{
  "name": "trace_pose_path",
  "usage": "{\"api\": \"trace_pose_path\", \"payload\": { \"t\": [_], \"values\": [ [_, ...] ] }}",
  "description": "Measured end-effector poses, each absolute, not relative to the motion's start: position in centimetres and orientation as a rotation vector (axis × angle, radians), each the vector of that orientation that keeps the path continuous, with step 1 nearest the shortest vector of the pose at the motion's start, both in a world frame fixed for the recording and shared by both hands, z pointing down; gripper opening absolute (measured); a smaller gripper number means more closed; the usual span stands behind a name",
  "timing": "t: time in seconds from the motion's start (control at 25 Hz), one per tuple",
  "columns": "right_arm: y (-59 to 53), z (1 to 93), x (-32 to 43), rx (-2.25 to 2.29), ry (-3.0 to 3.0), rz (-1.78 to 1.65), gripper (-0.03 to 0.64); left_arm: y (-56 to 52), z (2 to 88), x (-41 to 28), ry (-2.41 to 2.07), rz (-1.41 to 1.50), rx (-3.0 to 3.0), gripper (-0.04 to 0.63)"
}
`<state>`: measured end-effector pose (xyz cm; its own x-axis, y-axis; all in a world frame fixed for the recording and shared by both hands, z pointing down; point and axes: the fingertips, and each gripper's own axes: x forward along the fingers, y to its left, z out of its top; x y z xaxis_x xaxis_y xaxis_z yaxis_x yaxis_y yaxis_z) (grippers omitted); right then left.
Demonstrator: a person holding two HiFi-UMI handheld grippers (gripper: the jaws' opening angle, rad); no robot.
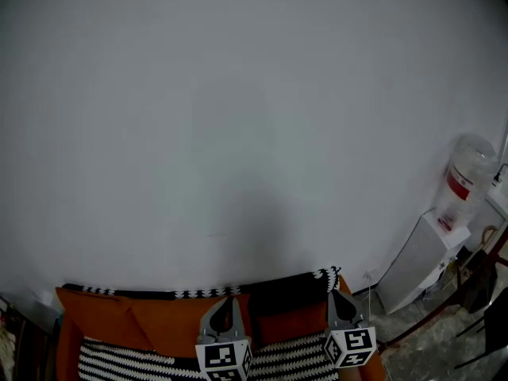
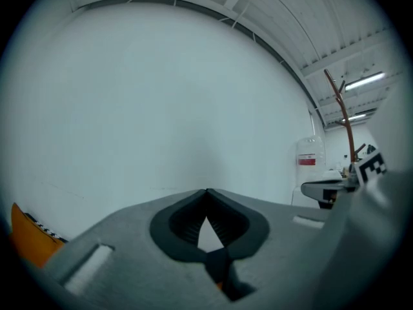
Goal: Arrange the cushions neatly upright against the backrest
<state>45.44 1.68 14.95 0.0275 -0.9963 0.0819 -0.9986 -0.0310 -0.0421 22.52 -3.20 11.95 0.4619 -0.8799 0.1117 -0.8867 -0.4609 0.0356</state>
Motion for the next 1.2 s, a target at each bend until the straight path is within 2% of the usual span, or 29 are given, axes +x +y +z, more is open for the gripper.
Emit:
{"api": "trace_pose_path", "payload": {
  "t": [1.2],
  "values": [
    [2.7,14.3,42.9,2.183,-2.204,0.116,0.008,-1.5,12.4,21.2,-1.599,0.134,2.594,0.005]
  ]
}}
